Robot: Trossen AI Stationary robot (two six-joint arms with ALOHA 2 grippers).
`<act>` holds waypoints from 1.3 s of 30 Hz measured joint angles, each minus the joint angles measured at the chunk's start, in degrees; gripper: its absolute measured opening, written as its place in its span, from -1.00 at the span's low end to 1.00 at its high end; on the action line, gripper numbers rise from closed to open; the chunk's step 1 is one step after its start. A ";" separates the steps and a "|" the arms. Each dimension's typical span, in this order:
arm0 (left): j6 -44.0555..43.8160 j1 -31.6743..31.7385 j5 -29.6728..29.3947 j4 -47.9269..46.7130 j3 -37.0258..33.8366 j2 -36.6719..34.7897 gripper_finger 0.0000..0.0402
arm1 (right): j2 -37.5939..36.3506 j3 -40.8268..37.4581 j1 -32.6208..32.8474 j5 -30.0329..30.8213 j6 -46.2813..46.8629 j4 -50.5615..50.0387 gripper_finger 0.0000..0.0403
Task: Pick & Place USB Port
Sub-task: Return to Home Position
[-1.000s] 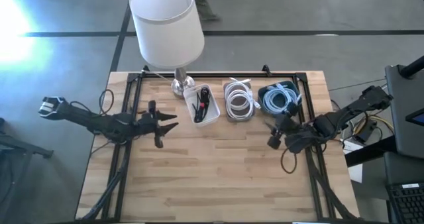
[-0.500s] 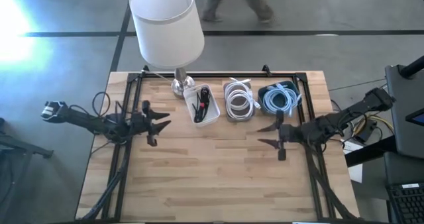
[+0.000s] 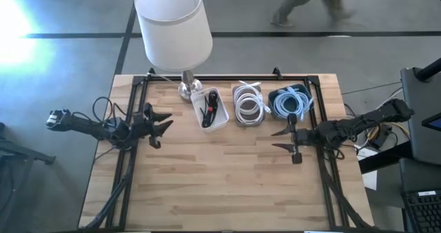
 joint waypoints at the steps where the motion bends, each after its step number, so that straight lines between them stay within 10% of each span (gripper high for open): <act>1: 0.04 0.04 -0.02 0.00 0.00 -0.27 -0.30 | -1.07 -0.37 -0.47 -0.02 -0.48 0.00 -0.24; 22: -3.60 0.11 -3.52 -3.47 -1.03 -2.46 -0.30 | -32.14 -2.48 -1.52 -3.20 -3.10 -20.94 -0.24; 39: 1.90 0.11 -3.54 -14.42 -1.09 -2.27 -0.30 | -31.84 -3.32 -1.52 -4.85 -6.04 -20.78 -0.24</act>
